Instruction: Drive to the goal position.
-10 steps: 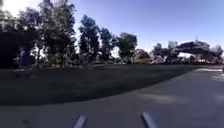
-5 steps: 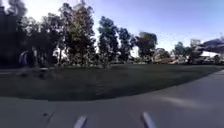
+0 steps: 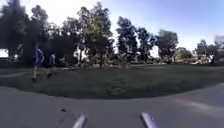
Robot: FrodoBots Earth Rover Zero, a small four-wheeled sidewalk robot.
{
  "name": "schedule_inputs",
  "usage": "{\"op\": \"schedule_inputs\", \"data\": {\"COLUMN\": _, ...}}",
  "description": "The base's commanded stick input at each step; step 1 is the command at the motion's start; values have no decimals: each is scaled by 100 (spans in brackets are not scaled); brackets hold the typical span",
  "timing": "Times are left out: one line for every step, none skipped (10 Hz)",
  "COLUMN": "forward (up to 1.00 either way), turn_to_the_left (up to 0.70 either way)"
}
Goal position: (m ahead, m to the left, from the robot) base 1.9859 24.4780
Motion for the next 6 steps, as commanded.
{"op": "schedule_inputs", "data": {"forward": 0, "turn_to_the_left": 99}}
{"op": "schedule_inputs", "data": {"forward": 0, "turn_to_the_left": 99}}
{"op": "schedule_inputs", "data": {"forward": 0, "turn_to_the_left": 99}}
{"op": "schedule_inputs", "data": {"forward": 0, "turn_to_the_left": 99}}
{"op": "schedule_inputs", "data": {"forward": 0, "turn_to_the_left": 99}}
{"op": "schedule_inputs", "data": {"forward": 0, "turn_to_the_left": 99}}
